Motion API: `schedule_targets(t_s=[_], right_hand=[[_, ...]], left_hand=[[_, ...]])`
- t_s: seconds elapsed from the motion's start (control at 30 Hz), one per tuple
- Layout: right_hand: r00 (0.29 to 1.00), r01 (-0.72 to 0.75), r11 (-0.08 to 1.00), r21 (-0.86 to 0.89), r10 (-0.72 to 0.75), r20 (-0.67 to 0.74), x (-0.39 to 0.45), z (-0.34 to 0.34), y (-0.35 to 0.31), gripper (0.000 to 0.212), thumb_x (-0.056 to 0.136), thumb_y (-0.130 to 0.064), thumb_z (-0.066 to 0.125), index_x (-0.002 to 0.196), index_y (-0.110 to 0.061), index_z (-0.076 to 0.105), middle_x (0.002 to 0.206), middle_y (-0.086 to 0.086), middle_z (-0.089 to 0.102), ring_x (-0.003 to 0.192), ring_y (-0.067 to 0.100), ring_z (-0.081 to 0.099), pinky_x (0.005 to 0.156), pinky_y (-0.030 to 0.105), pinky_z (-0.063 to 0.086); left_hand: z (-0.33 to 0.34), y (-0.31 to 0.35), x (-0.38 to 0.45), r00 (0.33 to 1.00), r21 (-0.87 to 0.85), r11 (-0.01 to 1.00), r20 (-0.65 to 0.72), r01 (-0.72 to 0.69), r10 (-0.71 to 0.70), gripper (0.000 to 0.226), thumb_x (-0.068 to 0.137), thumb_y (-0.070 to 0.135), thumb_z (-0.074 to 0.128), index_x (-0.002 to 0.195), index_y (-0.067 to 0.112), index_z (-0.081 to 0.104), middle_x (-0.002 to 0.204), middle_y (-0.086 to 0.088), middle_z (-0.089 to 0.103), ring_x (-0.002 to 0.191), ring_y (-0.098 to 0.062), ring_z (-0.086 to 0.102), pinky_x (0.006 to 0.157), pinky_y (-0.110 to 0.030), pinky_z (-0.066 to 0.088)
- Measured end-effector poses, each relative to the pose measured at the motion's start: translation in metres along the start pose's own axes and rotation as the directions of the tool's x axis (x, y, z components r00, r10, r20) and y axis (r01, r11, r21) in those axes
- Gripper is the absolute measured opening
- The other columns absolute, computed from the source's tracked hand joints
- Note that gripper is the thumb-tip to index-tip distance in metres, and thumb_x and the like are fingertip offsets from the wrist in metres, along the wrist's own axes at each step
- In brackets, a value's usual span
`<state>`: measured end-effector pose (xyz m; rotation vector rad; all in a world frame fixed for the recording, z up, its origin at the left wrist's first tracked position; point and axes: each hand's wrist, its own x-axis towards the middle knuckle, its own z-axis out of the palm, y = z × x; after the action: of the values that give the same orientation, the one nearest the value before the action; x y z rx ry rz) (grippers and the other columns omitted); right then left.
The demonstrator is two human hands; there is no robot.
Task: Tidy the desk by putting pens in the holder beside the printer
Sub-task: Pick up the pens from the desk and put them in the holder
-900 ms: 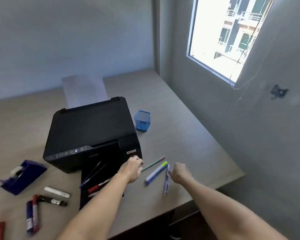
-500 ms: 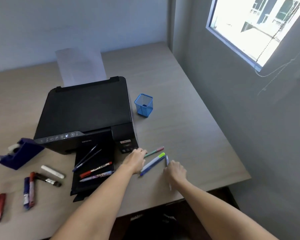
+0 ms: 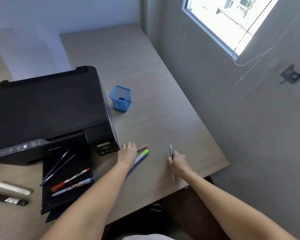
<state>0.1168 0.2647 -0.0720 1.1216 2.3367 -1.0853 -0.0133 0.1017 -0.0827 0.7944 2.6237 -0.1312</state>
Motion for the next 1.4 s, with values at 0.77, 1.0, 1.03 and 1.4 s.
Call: schedule_targets(t_s=[0.77, 1.0, 1.03, 1.4], right_hand=[[0.937, 0.350, 0.928, -0.129, -0.344, 0.065, 0.016, 0.027, -0.038, 0.022, 0.080, -0.003, 0.057, 0.101, -0.005, 0.059, 0.089, 0.008, 0.048, 0.080, 0.023, 0.046, 0.068, 0.026, 0.032], [0.775, 0.632, 0.696, -0.340, -0.571, 0.272, 0.025, 0.057, -0.061, 0.017, 0.086, -0.017, 0.058, 0.102, -0.013, 0.064, 0.092, 0.006, 0.035, 0.081, 0.028, 0.046, 0.064, 0.034, 0.039], [0.757, 0.653, 0.652, -0.386, -0.583, 0.296, 0.026, 0.055, -0.065, 0.017, 0.087, -0.020, 0.058, 0.101, -0.012, 0.063, 0.096, 0.008, 0.038, 0.086, 0.025, 0.044, 0.065, 0.033, 0.036], [0.946, 0.323, 0.919, 0.227, -0.307, -0.101, 0.072, -0.026, -0.132, 0.017, 0.093, -0.004, 0.040, 0.087, -0.013, 0.053, 0.069, 0.002, 0.055, 0.068, 0.023, 0.046, 0.051, 0.026, 0.035]], left_hand=[[-0.010, -0.030, -0.061, 0.998, -0.361, 0.932, 0.032, -0.031, 0.045, 0.016, 0.099, 0.019, 0.038, 0.112, 0.011, 0.042, 0.097, -0.014, 0.060, 0.097, -0.034, 0.060, 0.075, -0.044, 0.047], [-0.056, -0.062, -0.093, 0.994, -0.722, 0.691, 0.037, -0.047, 0.107, 0.028, 0.100, 0.030, 0.036, 0.093, 0.006, 0.048, 0.073, -0.005, 0.057, 0.064, -0.022, 0.050, 0.065, -0.035, 0.041], [-0.067, -0.063, -0.094, 0.993, -0.776, 0.629, 0.038, -0.042, 0.112, 0.030, 0.101, 0.031, 0.036, 0.094, 0.004, 0.048, 0.067, 0.000, 0.053, 0.059, -0.017, 0.048, 0.062, -0.032, 0.040], [-0.171, -0.046, 0.005, 0.986, -0.982, 0.166, -0.111, -0.090, -0.127, 0.027, 0.104, 0.026, 0.031, 0.106, 0.009, 0.051, 0.072, 0.003, 0.044, 0.061, -0.008, 0.041, 0.058, -0.018, 0.037]])
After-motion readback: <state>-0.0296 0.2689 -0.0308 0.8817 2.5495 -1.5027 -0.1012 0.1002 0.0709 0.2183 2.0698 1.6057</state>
